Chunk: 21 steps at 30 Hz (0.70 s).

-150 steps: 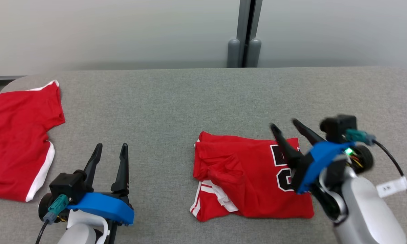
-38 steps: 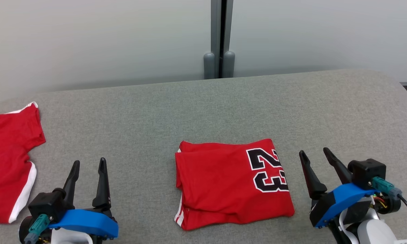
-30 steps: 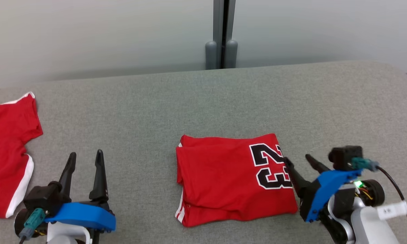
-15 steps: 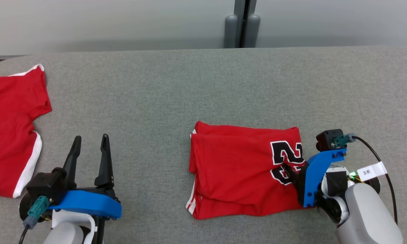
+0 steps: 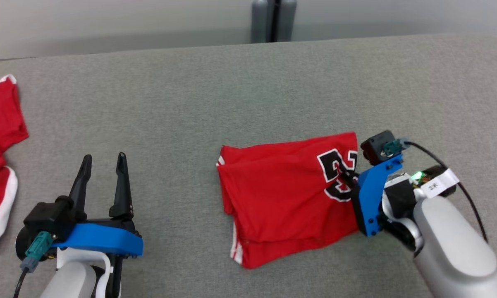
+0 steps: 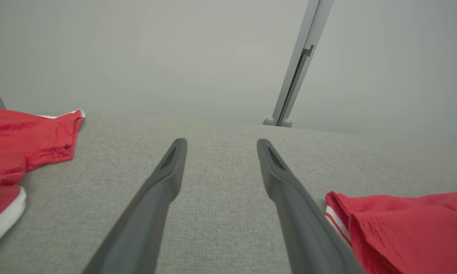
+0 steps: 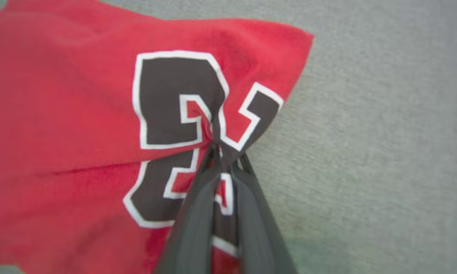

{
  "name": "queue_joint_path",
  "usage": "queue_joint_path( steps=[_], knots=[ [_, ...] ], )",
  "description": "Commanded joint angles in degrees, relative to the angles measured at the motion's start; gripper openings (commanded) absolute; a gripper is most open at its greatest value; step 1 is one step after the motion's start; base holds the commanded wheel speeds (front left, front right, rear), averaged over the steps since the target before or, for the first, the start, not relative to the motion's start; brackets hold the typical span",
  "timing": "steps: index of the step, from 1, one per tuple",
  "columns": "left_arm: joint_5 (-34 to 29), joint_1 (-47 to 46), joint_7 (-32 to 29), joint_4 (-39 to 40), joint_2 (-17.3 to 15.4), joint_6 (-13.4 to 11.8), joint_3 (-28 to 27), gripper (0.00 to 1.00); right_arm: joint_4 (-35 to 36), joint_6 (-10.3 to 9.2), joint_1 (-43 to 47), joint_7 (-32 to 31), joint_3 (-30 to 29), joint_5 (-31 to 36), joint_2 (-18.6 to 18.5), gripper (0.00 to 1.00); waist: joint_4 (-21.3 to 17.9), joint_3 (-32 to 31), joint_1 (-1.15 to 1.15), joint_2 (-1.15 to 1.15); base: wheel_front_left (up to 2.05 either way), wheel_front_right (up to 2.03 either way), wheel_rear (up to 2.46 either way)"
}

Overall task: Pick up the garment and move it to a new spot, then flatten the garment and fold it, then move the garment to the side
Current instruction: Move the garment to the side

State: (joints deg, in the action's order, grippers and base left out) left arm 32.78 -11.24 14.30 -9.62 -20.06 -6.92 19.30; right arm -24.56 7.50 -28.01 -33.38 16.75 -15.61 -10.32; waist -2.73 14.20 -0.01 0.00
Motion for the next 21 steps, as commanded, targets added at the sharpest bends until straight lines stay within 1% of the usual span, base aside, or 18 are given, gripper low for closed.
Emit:
queue_joint_path(
  steps=[1, 5, 7, 10, 16, 21],
  knots=[
    [-0.3, -1.2, 0.5, 0.3, -0.4, 0.3, -0.3, 1.00, 1.5, 0.00, -2.3, 0.5, 1.4, -0.2, -3.0, 0.00, -1.3, 0.1, 0.01, 0.00, 0.00, 0.00, 0.00],
    [-0.9, -2.4, 0.5, 1.3, -0.7, 0.7, -0.6, 1.00, 5.1, 0.00, -6.5, 1.9, 4.8, -0.3, -10.7, 0.00, -4.4, 2.0, 0.01, 0.00, 0.00, 0.00, 0.00],
    [-1.3, -3.3, 0.6, 2.0, -0.8, 0.6, -0.8, 1.00, 5.9, 0.00, -8.8, 2.9, 5.4, -0.2, -14.3, 0.00, -6.1, 3.8, 0.01, 0.00, 0.00, 0.00, 0.00],
    [-2.2, -5.4, 0.6, 3.2, -1.2, 0.7, -0.6, 1.00, 5.0, 0.00, -11.7, 4.7, 4.4, -0.8, -18.9, 0.00, -8.1, 6.9, 0.01, 0.00, 0.00, 0.00, 0.00],
    [-4.3, -10.6, -0.3, 5.2, -2.3, 1.3, 0.4, 1.00, 0.6, 0.00, -16.0, 9.0, 1.1, -1.3, -26.1, 0.00, -9.9, 13.2, 0.01, 0.00, 0.00, 0.00, 0.00],
    [-5.6, -13.9, -1.6, 7.0, -3.5, 1.3, 0.8, 1.00, -3.1, -0.01, -18.8, 12.4, -1.7, 1.3, -29.8, 0.00, -10.5, 18.1, 0.01, 0.00, 0.00, 0.00, 0.00]
  ],
)
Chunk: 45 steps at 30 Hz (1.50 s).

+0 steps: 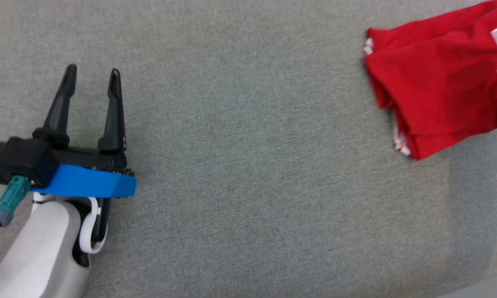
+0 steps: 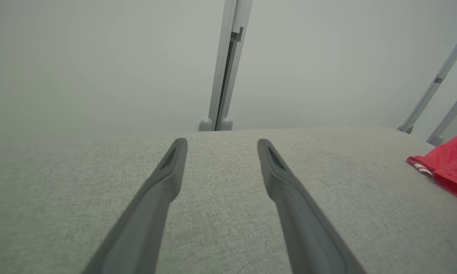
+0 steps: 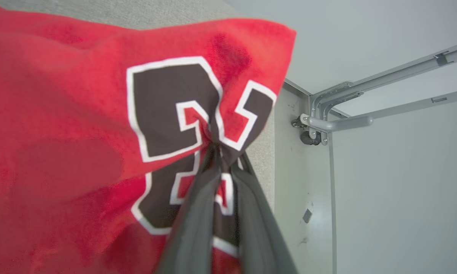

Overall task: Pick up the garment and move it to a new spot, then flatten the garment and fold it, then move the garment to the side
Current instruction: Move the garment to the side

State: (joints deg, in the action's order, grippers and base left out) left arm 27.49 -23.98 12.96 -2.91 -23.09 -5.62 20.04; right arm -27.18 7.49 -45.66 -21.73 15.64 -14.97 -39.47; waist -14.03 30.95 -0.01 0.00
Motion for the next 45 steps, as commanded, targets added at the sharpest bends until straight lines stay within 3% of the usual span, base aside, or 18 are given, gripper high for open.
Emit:
queue_joint_path(
  steps=[1, 6, 14, 15, 17, 23, 30, 38, 45],
  knots=[
    [-0.6, -1.7, -0.5, 0.6, -0.7, 0.1, 0.1, 1.00, -1.2, 0.01, -1.7, 1.7, -1.2, 1.3, -1.1, 0.00, 0.8, 2.1, 0.01, 0.00, 0.00, 0.00, 0.00],
    [-1.5, -3.6, -1.6, 1.6, -1.4, 0.5, 0.9, 1.00, -6.2, 0.01, -3.3, 6.6, -5.5, 3.5, -2.0, 0.00, 1.4, 5.0, 0.01, 0.00, 0.00, 0.00, 0.00],
    [-1.9, -4.0, -2.1, 1.9, -2.2, 0.4, 1.5, 1.00, -11.9, 0.01, -3.8, 9.6, -12.2, 6.7, -0.1, 0.00, 2.3, 6.3, 0.01, 0.00, 0.00, 0.00, 0.00],
    [-1.8, -3.9, -2.0, 1.7, -2.2, 0.4, 1.5, 1.00, -12.2, 0.01, -3.8, 9.8, -12.6, 7.2, 0.1, 0.11, 2.3, 6.1, 0.01, 0.00, 0.00, 0.00, 0.00],
    [-1.6, -3.5, -1.8, 1.4, -2.0, 0.4, 1.7, 1.00, -13.0, 0.01, -3.4, 9.9, -13.4, 8.2, 0.9, 1.00, 2.4, 5.5, 0.01, 0.00, 0.00, 0.00, 0.00],
    [-0.9, -2.0, -0.9, -0.4, -1.1, 0.4, 1.9, 1.00, -15.1, 0.01, -2.6, 11.3, -15.2, 10.2, 2.8, 1.00, 2.7, 2.4, 0.01, 0.00, 0.00, 0.00, 0.00],
    [1.1, 3.2, 1.1, -5.3, 1.2, 0.7, 1.9, 1.00, -13.9, 0.01, 2.4, 17.0, -16.5, 9.8, 9.0, 1.00, 4.1, -7.4, 0.01, 0.00, 0.00, 0.00, 0.00],
    [3.0, 10.7, 2.0, -9.0, 3.7, 0.6, 1.0, 1.00, -0.5, 0.01, 17.8, 23.8, -17.3, 5.1, 19.3, 1.00, 7.5, -18.1, 0.01, 0.00, 0.00, 0.00, 0.00],
    [3.6, 16.2, 2.2, -9.7, 4.8, -0.1, -1.4, 1.00, 12.8, 0.01, 29.7, 26.7, -16.4, 4.3, 27.9, 1.00, 9.4, -23.5, 0.01, 0.00, 0.00, 0.00, 0.00]
  ],
)
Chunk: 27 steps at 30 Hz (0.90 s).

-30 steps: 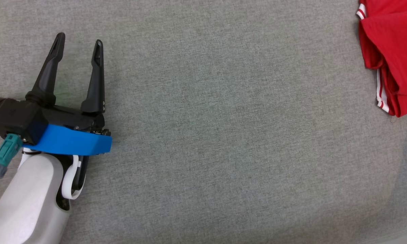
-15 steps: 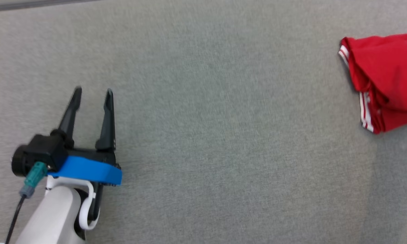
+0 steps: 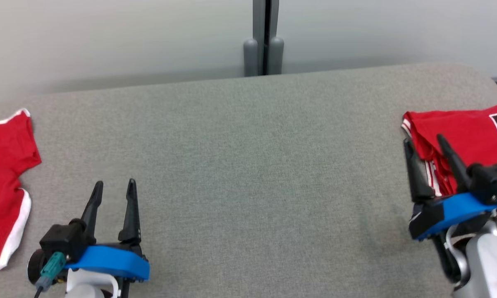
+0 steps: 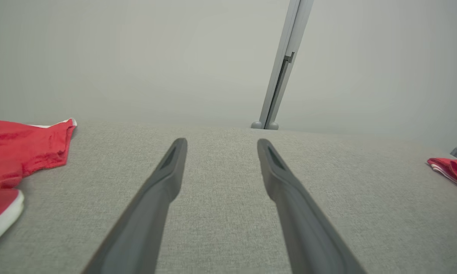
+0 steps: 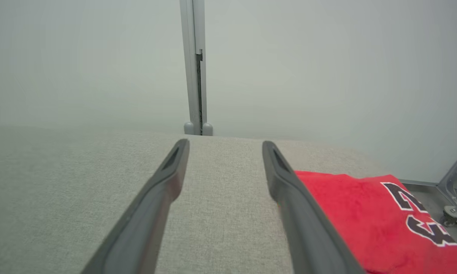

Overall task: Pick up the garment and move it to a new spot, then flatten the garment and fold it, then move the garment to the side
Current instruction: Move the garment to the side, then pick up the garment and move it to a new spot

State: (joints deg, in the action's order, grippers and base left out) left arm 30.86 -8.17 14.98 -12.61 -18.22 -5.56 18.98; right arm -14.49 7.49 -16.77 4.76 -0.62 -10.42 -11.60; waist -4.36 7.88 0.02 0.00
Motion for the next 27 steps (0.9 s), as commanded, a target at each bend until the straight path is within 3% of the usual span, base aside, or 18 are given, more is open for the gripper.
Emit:
queue_joint_path(
  steps=[1, 13, 22, 27],
  knots=[
    [0.1, 1.1, 0.2, 0.1, 0.0, -0.2, -0.8, 1.00, 1.3, 0.01, 2.1, 0.7, 0.0, 0.0, 1.0, 1.00, -0.1, -1.1, -0.02, 0.00, 0.00, 0.00, 0.00],
    [-1.5, 5.5, 0.3, 0.3, 1.7, 0.5, -3.1, 1.00, 6.3, 0.02, 10.5, 0.1, -1.4, 2.5, 7.0, 1.00, 1.2, -3.7, -0.02, 0.00, 0.00, 0.00, 0.00],
    [-1.8, 5.8, 0.3, 0.1, 2.3, 0.8, -4.2, 1.00, 7.2, 0.02, 11.7, -1.5, -2.3, 4.0, 7.9, 1.00, 1.3, -4.2, -0.02, 0.00, 0.00, 0.00, 0.00],
    [-2.2, 5.1, 0.3, 1.0, 2.3, 0.9, -4.7, 1.00, 7.7, 0.02, 11.8, -2.0, -2.5, 4.4, 8.0, 1.00, 4.0, -4.1, -0.02, 0.00, 0.00, 0.00, 0.00]
  ],
)
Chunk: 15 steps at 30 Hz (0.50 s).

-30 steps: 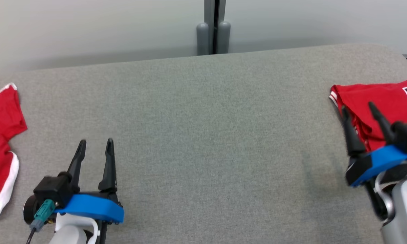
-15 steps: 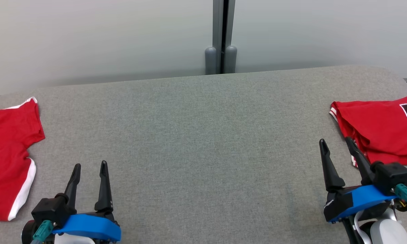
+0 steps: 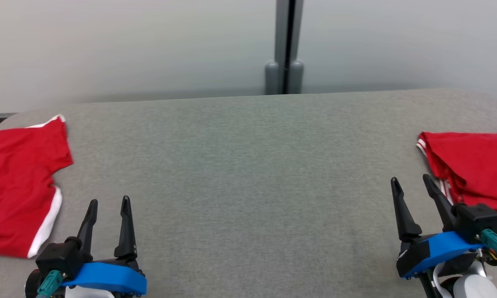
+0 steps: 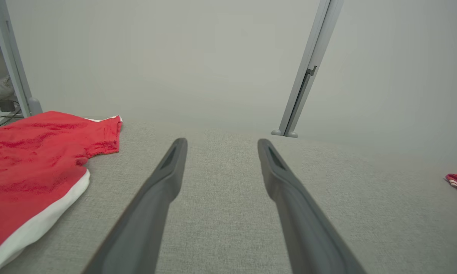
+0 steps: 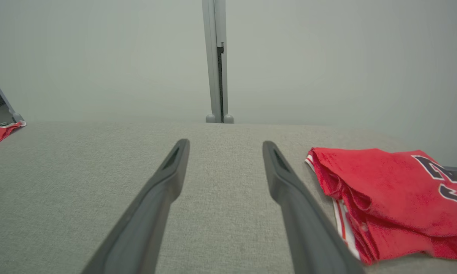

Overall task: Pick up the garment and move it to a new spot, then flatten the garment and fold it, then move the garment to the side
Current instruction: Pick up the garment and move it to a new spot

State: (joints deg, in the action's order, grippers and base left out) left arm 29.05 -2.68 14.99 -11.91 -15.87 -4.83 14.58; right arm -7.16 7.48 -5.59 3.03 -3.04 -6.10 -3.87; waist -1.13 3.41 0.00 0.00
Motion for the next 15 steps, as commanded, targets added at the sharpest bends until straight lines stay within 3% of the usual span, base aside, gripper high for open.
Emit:
queue_joint_path(
  steps=[1, 15],
  knots=[
    [-0.5, -0.5, 0.3, 0.4, 0.0, 0.2, -0.2, 1.00, 0.4, 0.03, 0.9, -0.4, -0.3, 0.3, 0.3, 1.00, 1.7, 0.3, 0.00, 0.00, 0.00, 0.00, 0.00],
    [-0.5, 2.4, 0.0, 1.7, -0.8, -0.9, -0.8, 1.00, -0.2, 0.03, 2.0, -0.8, 1.3, -1.3, 0.7, 1.00, 18.4, -1.3, 0.00, 0.00, 0.00, 0.00, 0.00]
  ],
)
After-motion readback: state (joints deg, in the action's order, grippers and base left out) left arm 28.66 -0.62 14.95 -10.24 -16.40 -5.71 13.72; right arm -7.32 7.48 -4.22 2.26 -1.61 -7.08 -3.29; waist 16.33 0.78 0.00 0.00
